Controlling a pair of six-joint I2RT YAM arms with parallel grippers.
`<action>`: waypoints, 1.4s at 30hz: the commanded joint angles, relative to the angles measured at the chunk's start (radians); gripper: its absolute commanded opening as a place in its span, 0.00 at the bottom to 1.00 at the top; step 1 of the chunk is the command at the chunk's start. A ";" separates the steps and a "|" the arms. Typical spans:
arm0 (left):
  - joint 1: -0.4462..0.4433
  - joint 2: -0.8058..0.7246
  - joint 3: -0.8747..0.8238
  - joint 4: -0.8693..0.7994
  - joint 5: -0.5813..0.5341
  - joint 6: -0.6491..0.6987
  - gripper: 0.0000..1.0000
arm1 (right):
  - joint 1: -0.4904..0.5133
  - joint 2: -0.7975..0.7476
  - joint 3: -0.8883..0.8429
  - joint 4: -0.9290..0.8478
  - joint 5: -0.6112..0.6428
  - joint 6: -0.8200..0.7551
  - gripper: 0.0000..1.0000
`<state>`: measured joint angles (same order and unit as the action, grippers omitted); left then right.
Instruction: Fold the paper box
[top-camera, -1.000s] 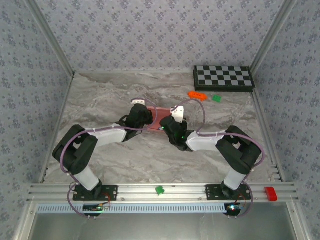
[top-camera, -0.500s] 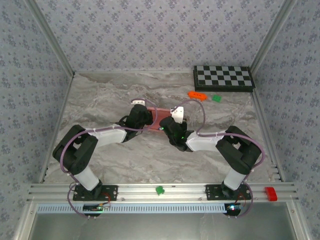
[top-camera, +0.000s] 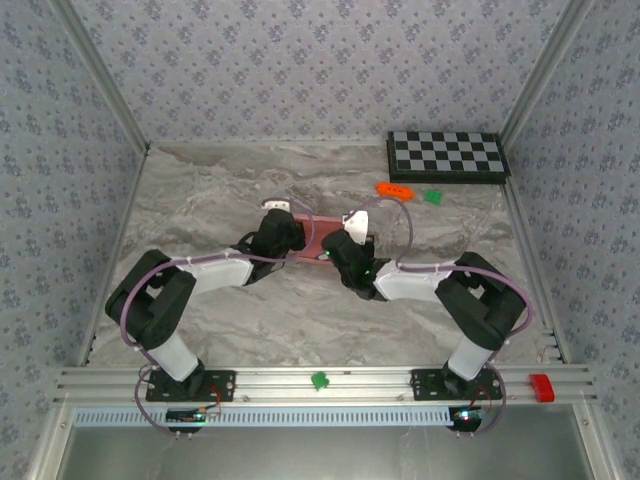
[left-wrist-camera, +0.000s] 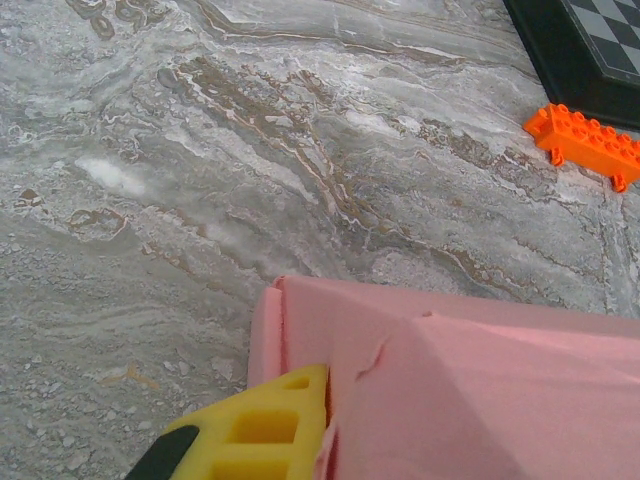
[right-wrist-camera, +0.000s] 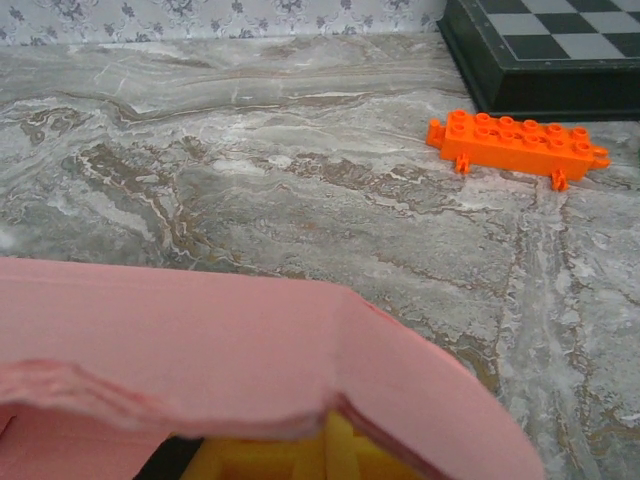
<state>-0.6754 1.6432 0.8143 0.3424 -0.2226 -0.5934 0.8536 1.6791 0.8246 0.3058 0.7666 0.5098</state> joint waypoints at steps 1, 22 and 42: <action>-0.007 -0.012 -0.012 -0.050 0.007 -0.014 0.09 | -0.012 -0.017 0.024 -0.067 -0.073 0.023 0.07; -0.007 -0.004 -0.010 -0.047 0.010 -0.016 0.09 | -0.034 -0.007 0.044 -0.097 -0.146 0.050 0.03; -0.008 0.013 -0.003 -0.046 0.029 -0.029 0.03 | -0.034 0.014 0.037 -0.093 -0.156 0.111 0.00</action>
<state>-0.6754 1.6436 0.8143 0.3416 -0.2249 -0.5968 0.8177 1.6733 0.8558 0.2573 0.6640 0.5888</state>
